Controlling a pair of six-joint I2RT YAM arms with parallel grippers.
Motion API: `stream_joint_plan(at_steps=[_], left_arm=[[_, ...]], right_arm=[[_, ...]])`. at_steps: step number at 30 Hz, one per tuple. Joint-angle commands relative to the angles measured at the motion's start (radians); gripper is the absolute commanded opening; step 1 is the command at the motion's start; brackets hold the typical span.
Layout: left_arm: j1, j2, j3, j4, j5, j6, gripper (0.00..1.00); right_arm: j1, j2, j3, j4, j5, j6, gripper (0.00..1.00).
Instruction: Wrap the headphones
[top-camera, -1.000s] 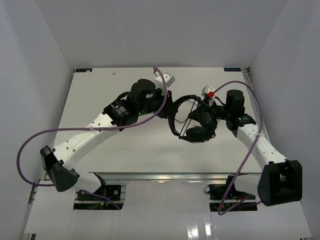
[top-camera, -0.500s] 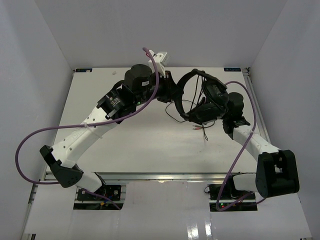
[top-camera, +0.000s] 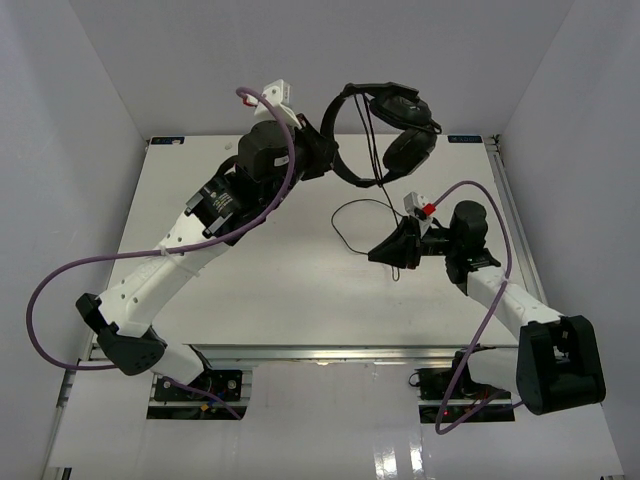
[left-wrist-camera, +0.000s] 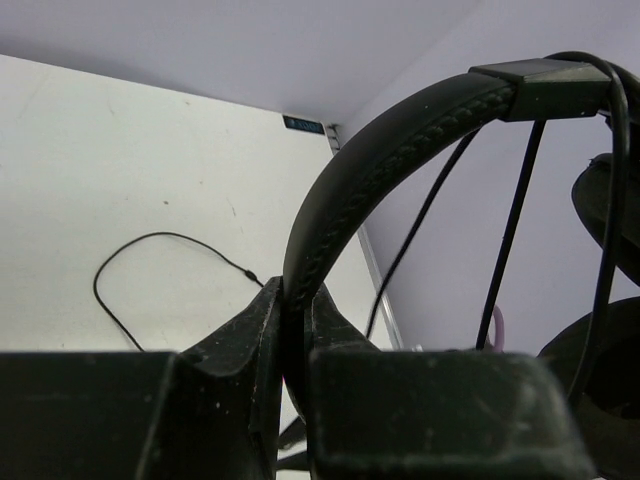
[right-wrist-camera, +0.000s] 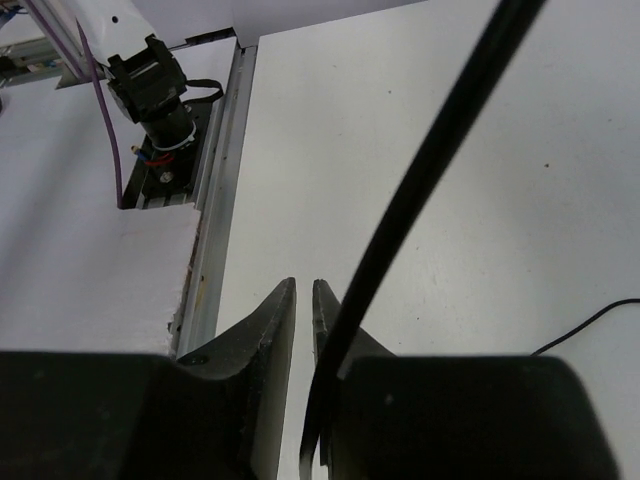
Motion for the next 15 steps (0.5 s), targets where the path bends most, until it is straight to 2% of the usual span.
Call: stream_joint_plan(at_steps=[1,6,11,15], left_arm=[[0.003,-0.043,0.049,0.093,-0.157,-0.061,0.00],[0.008,-0.020,0.050,0.130,-0.276,-0.057,0.00],[0.052,0.039,0.033,0.132,-0.328,0.002,0.00],[0.111,0.049,-0.038,0.121,-0.324,0.011,0.00]], right_arm=[[0.012,-0.050,-0.005,-0.085,-0.018,-0.117,0.15],[0.035,-0.093,0.074,-0.389,0.026,-0.354,0.11],[0.105,-0.111,0.273,-0.920,0.208,-0.749,0.08],[0.137,-0.119,0.429,-1.223,0.376,-0.964,0.08]])
